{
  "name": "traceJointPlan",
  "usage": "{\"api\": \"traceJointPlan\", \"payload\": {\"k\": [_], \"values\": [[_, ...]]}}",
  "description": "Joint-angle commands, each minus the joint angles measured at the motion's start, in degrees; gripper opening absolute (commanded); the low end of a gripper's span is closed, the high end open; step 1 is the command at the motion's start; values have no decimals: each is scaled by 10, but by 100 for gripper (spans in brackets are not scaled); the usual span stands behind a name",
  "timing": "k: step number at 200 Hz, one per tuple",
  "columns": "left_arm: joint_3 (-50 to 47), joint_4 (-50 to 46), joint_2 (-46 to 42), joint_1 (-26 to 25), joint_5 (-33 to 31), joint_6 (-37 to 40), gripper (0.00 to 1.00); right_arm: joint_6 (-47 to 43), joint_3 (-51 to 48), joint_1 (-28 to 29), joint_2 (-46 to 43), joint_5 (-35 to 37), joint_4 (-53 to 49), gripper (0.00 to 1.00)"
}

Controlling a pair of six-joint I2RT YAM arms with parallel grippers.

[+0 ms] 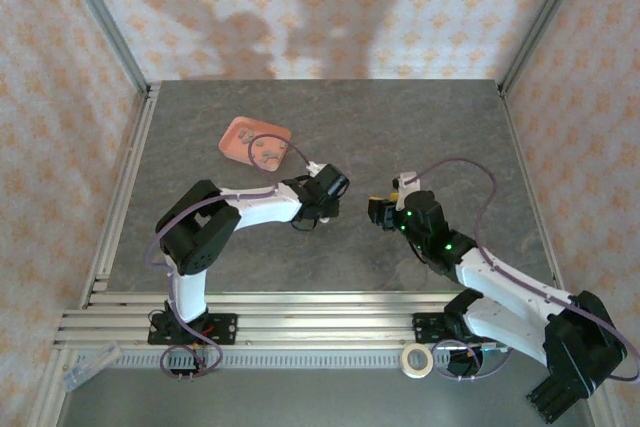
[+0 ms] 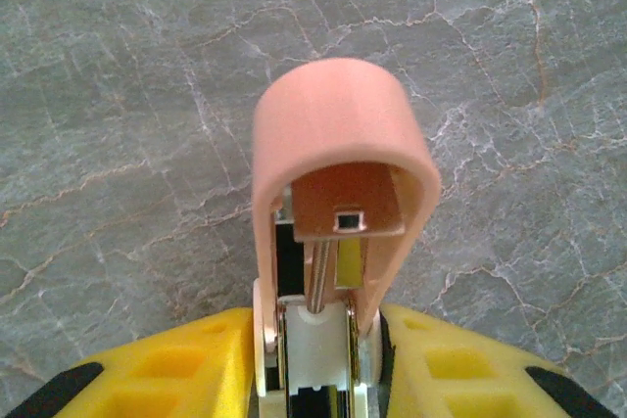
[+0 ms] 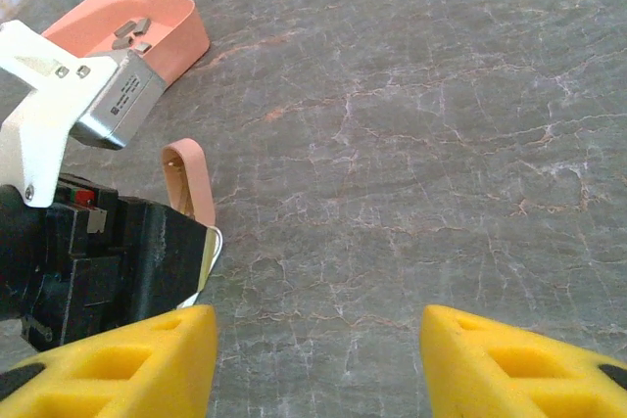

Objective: Load the staples into the stapler

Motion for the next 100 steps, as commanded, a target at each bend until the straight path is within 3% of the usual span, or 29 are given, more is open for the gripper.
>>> {"api": "traceJointPlan", "payload": {"k": [1,61,100], "values": [[11,-23,-42,-5,-18,13,39,-5,-3,0,-11,-10,0,57],[-25,-39,-125,3,-31,14,47,0,21,1,17,-39,7,58],[-91,-67,-214,41,-26,0,51,7,37,10,52,-49,24,58]]}}
